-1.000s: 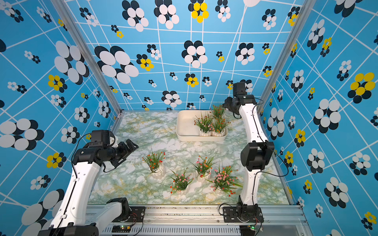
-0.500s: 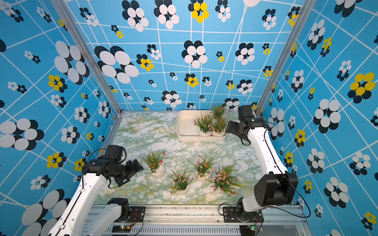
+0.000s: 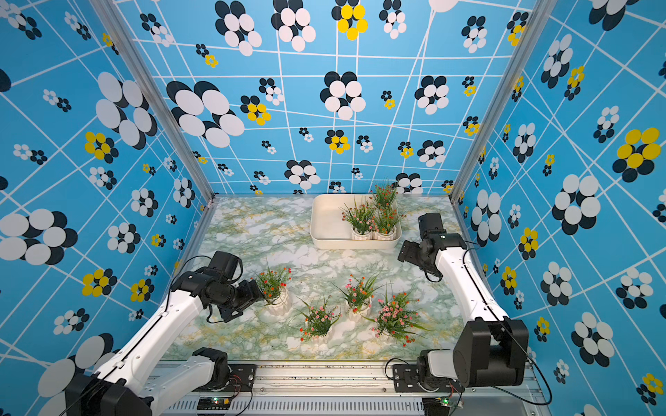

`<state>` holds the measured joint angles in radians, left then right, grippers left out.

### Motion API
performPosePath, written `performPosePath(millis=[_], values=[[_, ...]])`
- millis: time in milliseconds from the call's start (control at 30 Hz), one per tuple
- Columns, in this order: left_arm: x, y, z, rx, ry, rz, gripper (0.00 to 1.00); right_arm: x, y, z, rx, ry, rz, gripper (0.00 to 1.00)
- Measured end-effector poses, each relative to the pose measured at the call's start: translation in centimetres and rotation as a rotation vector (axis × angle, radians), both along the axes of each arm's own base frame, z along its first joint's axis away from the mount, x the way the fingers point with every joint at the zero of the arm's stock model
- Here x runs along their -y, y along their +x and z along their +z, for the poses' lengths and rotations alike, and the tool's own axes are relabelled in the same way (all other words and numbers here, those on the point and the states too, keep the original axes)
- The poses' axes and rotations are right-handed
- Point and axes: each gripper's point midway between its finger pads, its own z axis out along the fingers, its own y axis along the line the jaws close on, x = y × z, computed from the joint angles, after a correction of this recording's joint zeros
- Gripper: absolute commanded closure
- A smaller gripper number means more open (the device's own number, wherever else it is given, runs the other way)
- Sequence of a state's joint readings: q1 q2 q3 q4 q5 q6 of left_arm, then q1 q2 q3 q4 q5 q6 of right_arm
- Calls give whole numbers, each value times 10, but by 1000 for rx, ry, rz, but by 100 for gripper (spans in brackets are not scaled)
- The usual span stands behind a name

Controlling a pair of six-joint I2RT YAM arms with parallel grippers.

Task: Put the potted gypsophila into the storage box
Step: Pick up the baby's breath potted plant from the center of the board.

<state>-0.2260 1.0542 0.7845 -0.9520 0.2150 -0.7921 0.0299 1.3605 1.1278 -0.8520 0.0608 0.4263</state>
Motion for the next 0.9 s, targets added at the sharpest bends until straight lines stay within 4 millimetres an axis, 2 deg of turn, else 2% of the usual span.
performPosePath(millis=[267,433,633,700,733,900], values=[[12,8,-12,-19,16,-42,31,1,6,0,27,18,-6,1],[16,12,-20,-33,32,-60,40,5,2,-8,14,17,-18,1],[20,14,-30,-59,51,-84,53,10,-6,-9,16,17,-36,1],[22,16,-31,-60,57,-92,56,12,-9,-9,18,17,-41,1],[23,18,-30,-60,60,-96,61,13,-10,-9,18,16,-43,1],[27,22,-29,-56,74,-114,72,14,-15,-12,13,17,-50,1]])
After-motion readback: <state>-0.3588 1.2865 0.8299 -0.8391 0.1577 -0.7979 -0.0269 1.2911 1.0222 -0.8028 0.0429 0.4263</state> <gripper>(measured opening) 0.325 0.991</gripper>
